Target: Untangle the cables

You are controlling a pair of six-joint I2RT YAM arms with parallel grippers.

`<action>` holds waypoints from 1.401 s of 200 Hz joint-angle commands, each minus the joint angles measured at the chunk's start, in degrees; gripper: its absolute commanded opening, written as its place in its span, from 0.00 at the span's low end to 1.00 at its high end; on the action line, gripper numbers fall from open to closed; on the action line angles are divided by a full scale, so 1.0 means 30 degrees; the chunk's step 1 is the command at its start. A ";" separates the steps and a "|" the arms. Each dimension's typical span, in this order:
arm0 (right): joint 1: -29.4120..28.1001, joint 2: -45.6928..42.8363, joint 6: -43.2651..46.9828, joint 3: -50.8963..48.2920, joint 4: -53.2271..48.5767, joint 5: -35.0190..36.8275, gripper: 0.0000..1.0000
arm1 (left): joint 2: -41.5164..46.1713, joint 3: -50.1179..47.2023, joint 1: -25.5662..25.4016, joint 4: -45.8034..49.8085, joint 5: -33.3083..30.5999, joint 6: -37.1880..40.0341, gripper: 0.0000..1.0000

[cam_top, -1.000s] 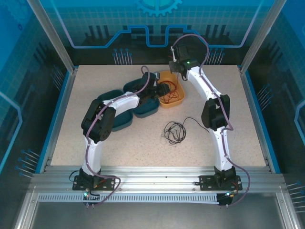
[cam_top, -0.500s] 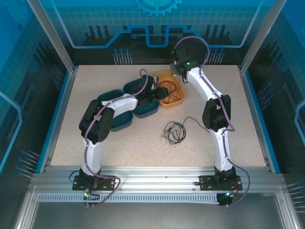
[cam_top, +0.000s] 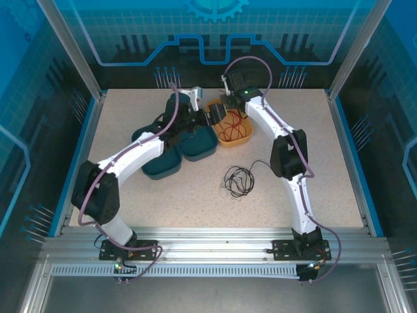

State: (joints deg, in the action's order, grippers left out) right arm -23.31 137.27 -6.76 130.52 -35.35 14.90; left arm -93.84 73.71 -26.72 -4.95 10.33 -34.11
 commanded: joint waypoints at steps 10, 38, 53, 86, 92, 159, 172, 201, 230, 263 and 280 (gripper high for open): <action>-0.0169 0.1726 0.0405 0.1256 -0.0544 -0.0713 0.08 | 0.1387 -0.1603 0.0092 0.1283 -0.0650 0.1053 0.99; -0.0113 0.2254 0.0327 0.1668 -0.0891 -0.0831 0.15 | 0.2263 -0.2582 0.0090 0.1656 -0.1078 0.1300 0.99; -0.0092 0.2232 0.0295 0.1670 -0.1083 -0.0864 0.23 | 0.2499 -0.2708 0.0089 0.2201 -0.1272 0.1515 0.99; -0.0111 0.1359 0.0383 0.1300 -0.1282 -0.0692 0.40 | 0.2932 -0.3121 0.0106 0.2389 -0.1441 0.1642 0.99; -0.0111 0.1126 0.0422 0.1205 -0.1308 -0.0660 0.41 | 0.3001 -0.3174 0.0090 0.2396 -0.1435 0.1641 0.99; -0.0649 -0.2974 -0.0647 -0.0417 -0.2206 0.0291 0.54 | 0.3821 -0.3838 0.0060 0.2801 -0.1685 0.2305 0.99; -0.0744 -0.4273 -0.1577 -0.1762 -0.2322 0.0734 0.54 | 0.4068 -0.4129 -0.0028 0.2771 -0.1703 0.2515 0.99; -0.0957 -0.8334 -0.4100 -0.7116 -0.2132 0.1708 0.58 | 0.4357 -0.4884 -0.0794 0.2781 -0.2079 0.3418 0.99; -0.1401 -1.2963 -0.6598 -1.3696 -0.1557 0.2470 0.65 | 0.4350 -0.6171 -0.2781 0.1957 -0.2890 0.4769 0.99; -0.2010 -1.7393 -0.9305 -2.0409 -0.0922 0.1955 0.69 | 0.4078 -0.8317 -0.4316 -0.0406 -0.2899 0.3627 0.99; -0.2438 -1.9226 -1.0823 -2.3407 -0.0262 0.0940 0.66 | 0.3558 -0.8846 -0.4452 -0.1146 -0.1928 0.2734 0.99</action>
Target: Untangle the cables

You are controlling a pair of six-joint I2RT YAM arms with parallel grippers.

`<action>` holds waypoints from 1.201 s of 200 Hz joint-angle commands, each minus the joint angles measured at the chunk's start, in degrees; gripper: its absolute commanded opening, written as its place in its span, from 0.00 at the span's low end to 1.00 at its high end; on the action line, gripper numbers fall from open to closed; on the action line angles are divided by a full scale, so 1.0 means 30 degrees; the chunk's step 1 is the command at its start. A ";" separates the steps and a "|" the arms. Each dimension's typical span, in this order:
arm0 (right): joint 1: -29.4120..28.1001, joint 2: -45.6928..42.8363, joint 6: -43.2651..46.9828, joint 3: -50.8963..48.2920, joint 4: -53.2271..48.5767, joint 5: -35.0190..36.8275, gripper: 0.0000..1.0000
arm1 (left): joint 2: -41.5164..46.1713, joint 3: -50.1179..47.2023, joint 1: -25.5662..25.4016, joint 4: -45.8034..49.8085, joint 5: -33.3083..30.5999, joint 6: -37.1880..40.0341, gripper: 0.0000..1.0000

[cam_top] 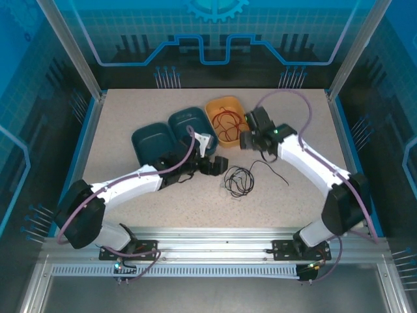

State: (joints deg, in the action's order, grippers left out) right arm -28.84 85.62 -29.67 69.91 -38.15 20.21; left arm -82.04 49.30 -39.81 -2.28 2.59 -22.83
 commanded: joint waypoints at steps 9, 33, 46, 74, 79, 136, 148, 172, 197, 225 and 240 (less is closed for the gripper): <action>-0.0746 -0.2875 -0.3822 -0.4555 0.1211 -0.1647 0.65 | -0.0674 -0.0962 -0.0111 -0.2408 0.0966 -0.1358 0.99; -0.1200 -0.4898 -0.5608 -0.7610 0.2252 -0.2351 0.59 | -0.1358 -0.1204 -0.0236 -0.2837 0.1119 -0.1696 0.99; -0.1432 -0.5870 -0.6309 -0.8877 0.2898 -0.2363 0.56 | -0.1892 -0.1032 -0.0302 -0.2687 0.1092 -0.1598 0.94; -0.1578 -0.6656 -0.7172 -1.0500 0.3584 -0.2459 0.49 | -0.3376 -0.0235 -0.0368 -0.2168 0.1499 -0.1330 0.80; -0.1578 -0.6588 -0.7241 -1.0636 0.3627 -0.2483 0.48 | -0.3625 -0.0113 -0.0404 -0.2139 0.1559 -0.1309 0.77; -0.2261 -0.4235 -0.7154 -1.0276 0.5345 -0.3354 0.39 | -0.5832 0.1796 -0.0389 -0.1065 0.1821 -0.0190 0.59; -0.2310 -0.3629 -0.7236 -1.0148 0.5581 -0.3401 0.38 | -0.6282 0.2101 -0.0403 -0.0857 0.1832 -0.0017 0.58; -0.2296 -0.2508 -0.7447 -0.9839 0.5489 -0.3064 0.37 | -0.7189 0.2655 -0.0395 -0.0567 0.2081 0.0000 0.58; -0.2281 -0.1836 -0.7476 -0.9661 0.5508 -0.2789 0.37 | -0.7928 0.3150 -0.0403 -0.0528 0.2589 0.0072 0.55; -0.2124 -0.1530 -0.7624 -0.9753 0.5713 -0.2472 0.35 | -0.8528 0.3456 -0.0410 -0.0527 0.2591 -0.0245 0.50; -0.2000 -0.1460 -0.7626 -0.9814 0.5759 -0.2350 0.33 | -0.8720 0.3518 -0.0398 -0.0637 0.2484 -0.0441 0.43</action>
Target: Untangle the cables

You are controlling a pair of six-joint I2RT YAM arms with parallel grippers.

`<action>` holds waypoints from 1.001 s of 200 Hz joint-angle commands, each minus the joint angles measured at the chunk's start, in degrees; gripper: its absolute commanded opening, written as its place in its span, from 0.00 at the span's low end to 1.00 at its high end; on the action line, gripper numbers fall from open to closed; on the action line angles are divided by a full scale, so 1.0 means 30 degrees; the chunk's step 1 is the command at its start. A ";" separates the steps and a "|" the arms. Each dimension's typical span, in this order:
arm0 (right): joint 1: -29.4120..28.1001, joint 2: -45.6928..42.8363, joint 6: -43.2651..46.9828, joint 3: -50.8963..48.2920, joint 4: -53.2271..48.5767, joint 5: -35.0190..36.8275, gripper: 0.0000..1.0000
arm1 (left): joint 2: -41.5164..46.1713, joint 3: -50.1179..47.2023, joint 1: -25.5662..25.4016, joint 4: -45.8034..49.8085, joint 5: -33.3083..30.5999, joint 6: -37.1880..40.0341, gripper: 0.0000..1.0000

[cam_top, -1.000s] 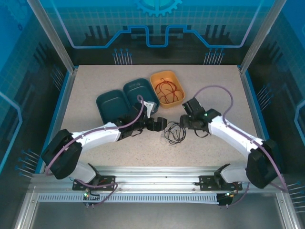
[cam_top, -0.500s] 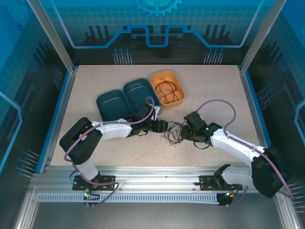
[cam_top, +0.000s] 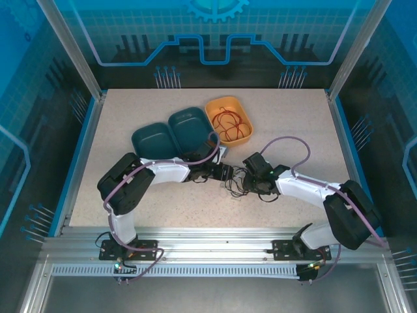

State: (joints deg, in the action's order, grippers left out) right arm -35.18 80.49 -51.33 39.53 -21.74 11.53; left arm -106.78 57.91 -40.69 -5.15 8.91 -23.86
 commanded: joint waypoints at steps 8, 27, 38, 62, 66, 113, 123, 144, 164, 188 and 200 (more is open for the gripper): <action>0.0176 0.0241 -0.0424 0.0226 0.0302 0.0661 0.32 | -0.0529 0.0633 -0.0102 0.0223 0.0324 -0.0219 0.41; 0.0410 0.0318 -0.0366 -0.0003 0.0417 0.0532 0.28 | -0.0668 0.0697 -0.0115 0.0028 0.0281 -0.0354 0.30; 0.0483 0.0413 -0.0379 -0.0106 0.0478 0.0447 0.25 | -0.0776 0.0721 -0.0114 -0.0182 0.0363 -0.0397 0.25; 0.0595 0.0523 -0.0422 -0.0110 0.0066 0.0619 0.23 | -0.0998 0.0791 -0.0109 -0.0411 0.0408 -0.0399 0.12; 0.0637 0.0495 -0.0423 -0.0112 -0.0027 0.0702 0.23 | -0.0974 0.0730 -0.0111 -0.0470 0.0386 -0.0401 0.10; 0.1017 -0.0610 -0.0625 -0.0556 -0.0885 0.1340 0.21 | 0.0656 0.0388 -0.0087 -0.0040 -0.0597 0.0211 0.00; 0.1152 -0.0885 -0.0596 -0.0622 -0.1141 0.1444 0.20 | 0.1279 0.0273 -0.0105 0.0184 -0.0809 0.0472 0.00; 0.1436 -0.1368 -0.0585 -0.0670 -0.1764 0.1786 0.18 | 0.2708 0.0020 -0.0120 0.0665 -0.1049 0.0971 0.00; 0.1724 -0.1836 -0.0607 -0.0813 -0.2056 0.2001 0.18 | 0.3917 0.0024 -0.0149 0.1348 -0.1145 0.1427 0.00; 0.2082 -0.2299 -0.0540 -0.1182 -0.1662 0.1697 0.21 | 0.5014 0.0515 -0.0342 0.2134 -0.0804 0.2074 0.00; 0.2149 -0.2526 -0.0443 -0.1195 -0.1686 0.1665 0.24 | 0.5454 0.0839 -0.0480 0.2482 -0.0506 0.2472 0.00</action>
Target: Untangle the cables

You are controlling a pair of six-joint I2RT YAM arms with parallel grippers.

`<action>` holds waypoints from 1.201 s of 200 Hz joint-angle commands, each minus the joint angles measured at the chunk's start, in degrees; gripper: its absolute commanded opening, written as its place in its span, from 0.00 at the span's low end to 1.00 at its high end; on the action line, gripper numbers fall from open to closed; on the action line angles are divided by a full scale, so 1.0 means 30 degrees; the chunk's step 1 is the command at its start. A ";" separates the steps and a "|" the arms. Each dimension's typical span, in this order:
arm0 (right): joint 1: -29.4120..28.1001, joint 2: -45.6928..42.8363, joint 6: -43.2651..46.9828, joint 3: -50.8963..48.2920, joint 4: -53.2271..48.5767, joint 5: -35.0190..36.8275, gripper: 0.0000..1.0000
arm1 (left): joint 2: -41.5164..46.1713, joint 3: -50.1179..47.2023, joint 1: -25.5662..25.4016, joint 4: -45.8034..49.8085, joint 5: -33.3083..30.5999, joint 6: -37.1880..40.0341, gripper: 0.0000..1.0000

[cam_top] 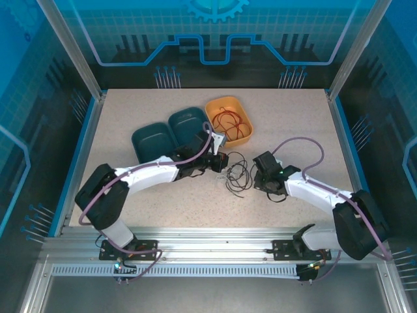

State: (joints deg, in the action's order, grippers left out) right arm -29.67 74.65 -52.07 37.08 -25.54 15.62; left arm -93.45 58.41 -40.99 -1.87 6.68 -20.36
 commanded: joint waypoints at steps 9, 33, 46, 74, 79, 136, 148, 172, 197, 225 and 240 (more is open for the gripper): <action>0.0318 -0.0805 -0.0060 -0.0349 -0.0466 0.0302 0.27 | 0.1324 0.0842 -0.0506 0.1549 0.0426 0.1586 0.00; 0.0272 -0.1711 0.0415 -0.0327 -0.0512 0.0134 0.35 | 0.2008 0.0906 -0.0802 0.1255 0.1019 0.1763 0.00; 0.0201 -0.2446 0.0673 -0.0357 -0.0607 0.0210 0.41 | 0.2202 0.0727 -0.0823 0.0701 0.1710 0.1592 0.00; 0.0164 -0.4347 0.1057 -0.0280 -0.1373 0.0803 0.49 | 0.2024 0.0091 -0.0903 -0.0891 0.2697 0.1251 0.00; 0.0164 -0.4803 0.1133 -0.0262 -0.1568 0.0923 0.50 | 0.1851 0.0029 -0.0943 -0.1060 0.2722 0.1231 0.00; 0.0194 -0.9200 0.3020 -0.0613 -0.1769 0.0604 0.49 | 0.0802 0.0168 -0.1284 -0.1951 0.3035 0.0606 0.00; 0.0193 -1.0028 0.3428 -0.1015 -0.1081 0.0088 0.44 | 0.0754 0.0373 -0.1292 -0.1886 0.2920 0.0575 0.00; 0.0192 -1.1093 0.3844 -0.1724 0.0365 -0.0914 0.40 | 0.0706 0.0628 -0.1305 -0.1776 0.2960 0.0495 0.00; 0.0244 -1.1154 0.3610 -0.1692 -0.0196 -0.0225 0.39 | 0.0890 0.0569 -0.1299 -0.1781 0.3092 0.0587 0.00; 0.0849 -1.0918 0.3656 -0.1826 -0.0698 -0.0166 0.40 | 0.1671 0.0313 -0.1298 -0.1809 0.3628 0.1267 0.00; 0.1298 -1.1032 0.4211 -0.2180 -0.0169 -0.0883 0.40 | 0.2215 0.0305 -0.1284 -0.1610 0.3914 0.1903 0.00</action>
State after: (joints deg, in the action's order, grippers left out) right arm -27.99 41.91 -41.78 32.14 -26.94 14.48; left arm -90.76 59.00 -44.56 -5.89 15.40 -17.63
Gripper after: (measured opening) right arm 0.398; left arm 0.053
